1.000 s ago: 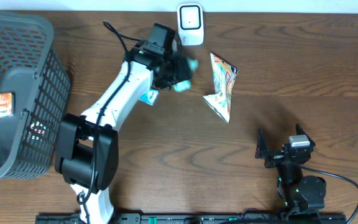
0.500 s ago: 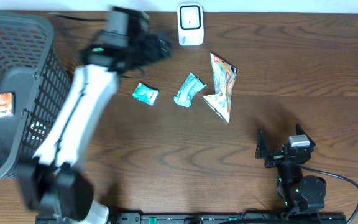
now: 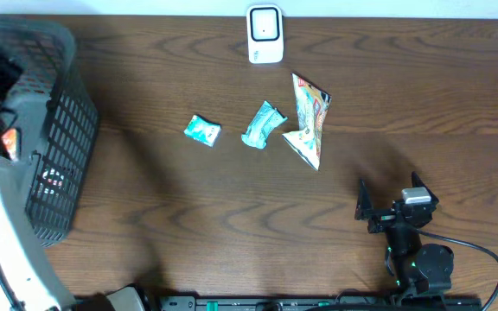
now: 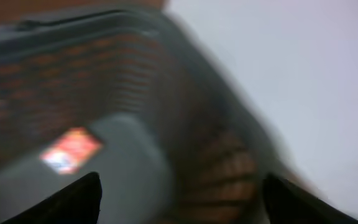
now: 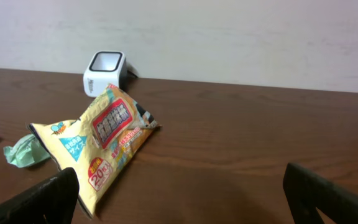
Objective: Scan the item barcode
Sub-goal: 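Grasp the orange packet inside the basket with the left gripper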
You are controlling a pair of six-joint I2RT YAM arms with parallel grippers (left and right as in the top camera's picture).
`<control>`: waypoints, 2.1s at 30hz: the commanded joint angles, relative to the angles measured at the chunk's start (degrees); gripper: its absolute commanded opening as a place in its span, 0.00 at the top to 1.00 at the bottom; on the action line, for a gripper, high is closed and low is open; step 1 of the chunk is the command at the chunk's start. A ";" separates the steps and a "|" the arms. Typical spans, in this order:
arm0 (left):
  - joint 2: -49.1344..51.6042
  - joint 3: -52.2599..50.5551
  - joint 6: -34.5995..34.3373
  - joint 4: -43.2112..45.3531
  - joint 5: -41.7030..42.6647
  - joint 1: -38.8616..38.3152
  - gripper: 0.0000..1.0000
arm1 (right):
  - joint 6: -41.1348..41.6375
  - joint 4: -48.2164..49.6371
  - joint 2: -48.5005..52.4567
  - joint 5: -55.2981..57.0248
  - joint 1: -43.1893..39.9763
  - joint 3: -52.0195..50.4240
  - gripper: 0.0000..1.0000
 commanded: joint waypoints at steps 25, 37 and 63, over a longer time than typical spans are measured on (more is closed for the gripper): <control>34.62 -2.21 42.25 5.73 -16.11 4.81 0.19 | -0.85 -0.26 -0.26 0.28 -0.44 -0.09 0.01; 39.19 -2.21 44.72 10.25 -16.09 6.56 0.23 | -0.85 -0.26 -0.26 0.28 -0.44 -0.09 0.01; 40.15 -4.48 44.72 9.46 -9.18 11.17 0.60 | -0.85 -0.26 -0.26 0.28 -0.44 -0.09 0.01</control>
